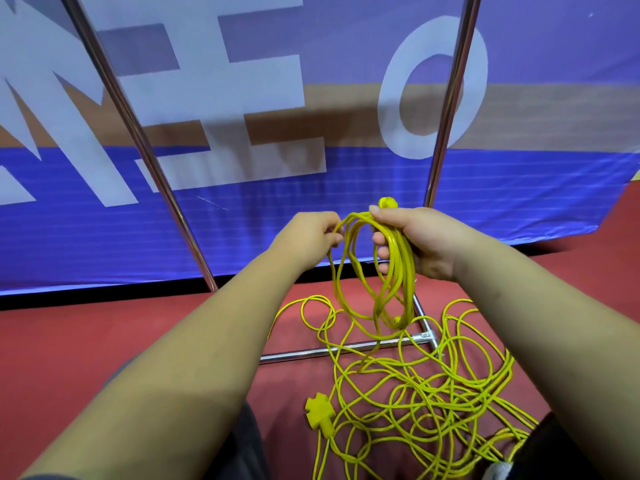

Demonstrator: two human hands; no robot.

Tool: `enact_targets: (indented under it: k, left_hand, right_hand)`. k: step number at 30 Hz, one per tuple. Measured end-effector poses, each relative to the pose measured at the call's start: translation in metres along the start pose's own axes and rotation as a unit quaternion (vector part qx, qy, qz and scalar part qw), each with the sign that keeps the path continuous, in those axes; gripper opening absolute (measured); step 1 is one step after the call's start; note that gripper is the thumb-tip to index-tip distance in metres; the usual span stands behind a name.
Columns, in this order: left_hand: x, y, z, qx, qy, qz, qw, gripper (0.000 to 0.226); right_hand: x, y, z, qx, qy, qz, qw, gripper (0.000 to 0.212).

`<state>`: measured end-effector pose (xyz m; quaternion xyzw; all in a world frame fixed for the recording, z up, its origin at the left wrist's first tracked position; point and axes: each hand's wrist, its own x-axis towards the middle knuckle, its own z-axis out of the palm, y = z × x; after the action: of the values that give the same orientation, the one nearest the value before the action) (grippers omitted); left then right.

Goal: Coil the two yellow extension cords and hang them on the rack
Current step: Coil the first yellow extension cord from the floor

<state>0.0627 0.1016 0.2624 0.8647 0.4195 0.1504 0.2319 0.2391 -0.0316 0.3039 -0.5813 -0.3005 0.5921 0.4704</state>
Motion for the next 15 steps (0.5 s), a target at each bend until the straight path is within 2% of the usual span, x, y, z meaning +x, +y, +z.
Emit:
enact_targets:
  k: [4,7,10,13,15]
  left_hand:
    - [0.003,0.009,-0.01,0.018,0.097,0.057,0.993,0.004]
    - [0.005,0.016,-0.013,0.045,0.118,0.155,0.98,0.008]
    - [0.005,0.021,-0.015,0.071,0.13,0.2,0.968,0.022]
    - [0.003,0.025,-0.015,0.008,0.163,0.234,0.959,0.032]
    - [0.003,0.025,-0.014,-0.044,0.154,0.241,0.957,0.031]
  right_hand:
    - [-0.002,0.002,0.002,-0.001,0.001,-0.015,1.0,0.041]
    - [-0.005,-0.001,0.005,0.004,0.009,-0.021,1.0,0.049]
    - [-0.007,-0.004,0.006,0.001,-0.002,-0.024,1.0,0.049]
    - [-0.006,-0.003,0.008,-0.002,-0.005,-0.035,0.999,0.04]
    - [-0.004,-0.003,0.009,-0.002,-0.003,-0.039,0.999,0.034]
